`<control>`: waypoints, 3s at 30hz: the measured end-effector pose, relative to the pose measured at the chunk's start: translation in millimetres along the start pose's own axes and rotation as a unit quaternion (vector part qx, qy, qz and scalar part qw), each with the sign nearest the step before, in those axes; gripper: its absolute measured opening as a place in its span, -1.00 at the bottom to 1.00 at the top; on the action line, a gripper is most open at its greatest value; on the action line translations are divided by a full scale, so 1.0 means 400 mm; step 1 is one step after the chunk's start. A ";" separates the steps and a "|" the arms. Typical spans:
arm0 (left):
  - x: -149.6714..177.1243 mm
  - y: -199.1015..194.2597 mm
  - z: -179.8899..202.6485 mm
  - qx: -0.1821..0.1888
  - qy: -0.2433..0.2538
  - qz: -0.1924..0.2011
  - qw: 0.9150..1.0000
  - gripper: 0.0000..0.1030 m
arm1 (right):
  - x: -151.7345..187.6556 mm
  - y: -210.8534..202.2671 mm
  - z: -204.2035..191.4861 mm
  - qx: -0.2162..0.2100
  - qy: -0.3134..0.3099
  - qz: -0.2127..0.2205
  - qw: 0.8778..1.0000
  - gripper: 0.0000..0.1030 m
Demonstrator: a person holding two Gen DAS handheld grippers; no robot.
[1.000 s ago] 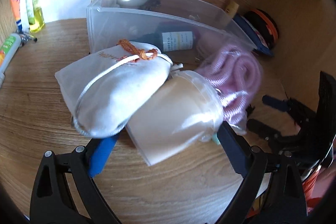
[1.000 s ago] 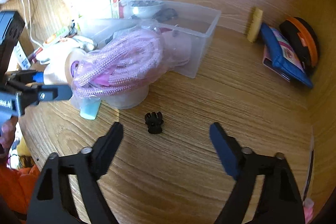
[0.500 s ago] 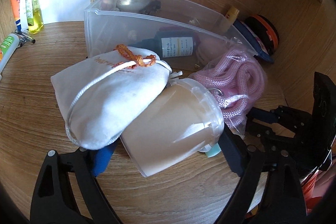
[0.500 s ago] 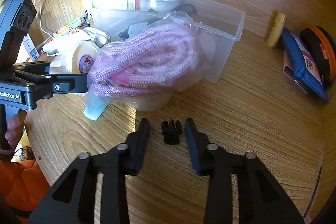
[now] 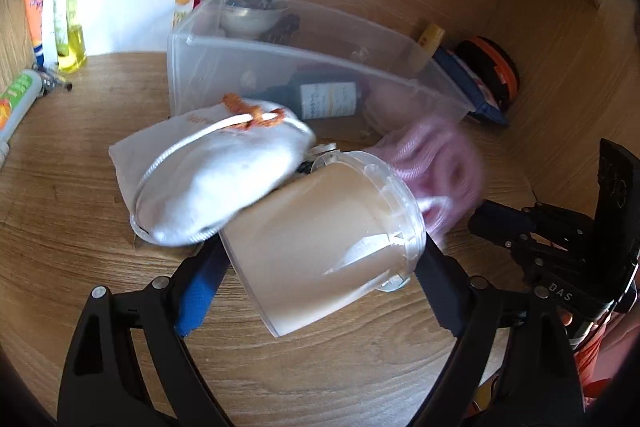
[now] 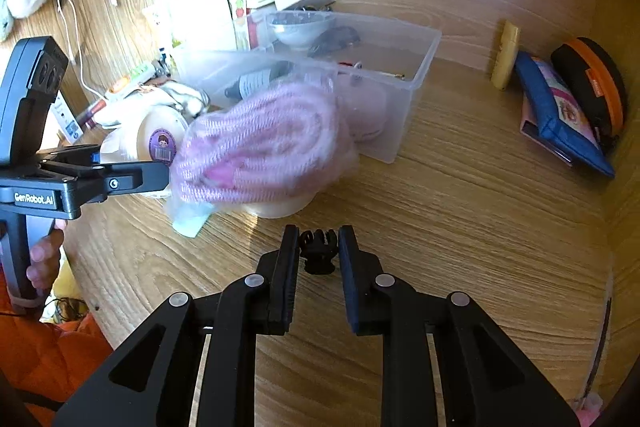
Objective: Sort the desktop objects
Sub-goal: 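Grasp the cream plastic cup with the left tool while the right tool grasps the black clip, then carry the cup and clip with both tools over the bin, then open the right tool to drop the black clip in the bin while the left tool drops the cup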
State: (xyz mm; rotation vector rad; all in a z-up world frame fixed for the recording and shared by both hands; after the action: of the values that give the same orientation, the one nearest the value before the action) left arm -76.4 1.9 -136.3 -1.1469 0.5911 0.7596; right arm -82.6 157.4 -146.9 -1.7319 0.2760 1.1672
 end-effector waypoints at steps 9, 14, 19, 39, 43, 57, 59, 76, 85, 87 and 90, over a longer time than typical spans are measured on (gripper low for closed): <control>-0.033 -0.030 0.046 0.031 0.003 0.018 0.999 0.73 | -0.036 -0.049 0.018 0.014 0.007 0.029 0.999 -0.66; -0.061 -0.038 0.057 0.037 0.010 0.035 0.999 0.73 | -0.069 -0.069 0.032 0.016 0.016 0.049 0.999 -0.66; -0.085 -0.032 0.062 0.035 0.017 0.043 0.998 0.72 | -0.096 -0.065 0.032 0.015 0.021 0.059 0.998 -0.65; -0.288 -0.044 0.028 0.040 0.054 0.097 0.993 0.72 | -0.243 -0.039 0.049 0.000 0.028 0.112 0.993 -0.65; -0.334 -0.031 -0.010 0.033 0.050 0.101 0.993 0.72 | -0.273 -0.020 0.060 0.006 0.030 0.115 0.993 -0.65; -0.419 0.096 -0.098 0.000 0.053 0.076 0.996 0.73 | -0.406 0.070 0.076 0.025 0.002 0.107 0.994 -0.65; -0.415 0.122 -0.103 0.003 0.051 0.066 0.997 0.73 | -0.413 0.095 0.078 0.024 0.002 0.099 0.995 -0.65; -0.349 0.237 -0.079 -0.004 0.101 0.019 0.995 0.72 | -0.345 0.242 0.106 0.000 0.036 0.029 0.999 -0.65; -0.309 0.273 -0.052 -0.020 0.147 -0.004 0.989 0.72 | -0.349 0.237 0.089 -0.005 0.027 0.032 0.999 -0.65; -0.303 0.280 -0.047 -0.031 0.159 -0.004 0.987 0.73 | -0.349 0.240 0.088 -0.005 0.027 0.031 0.999 -0.63; -0.300 0.282 -0.048 -0.038 0.165 -0.003 0.986 0.73 | -0.351 0.241 0.088 -0.001 0.027 0.030 0.999 -0.44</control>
State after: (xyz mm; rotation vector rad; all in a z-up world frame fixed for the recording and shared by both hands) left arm -239.9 -18.9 -117.3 -1.3574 0.8406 0.5940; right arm -236.1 95.5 -93.9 -1.7696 0.3617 1.1662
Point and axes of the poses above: each gripper's, at about its wrist camera, not at the fingertips, and y roughly the way its jaws point, z to its right, x to its underside, the point moved 7 cm from there along y, roughly the way its jaws point, and after that the axes turned 11 degrees about z, right-handed, at the moved point
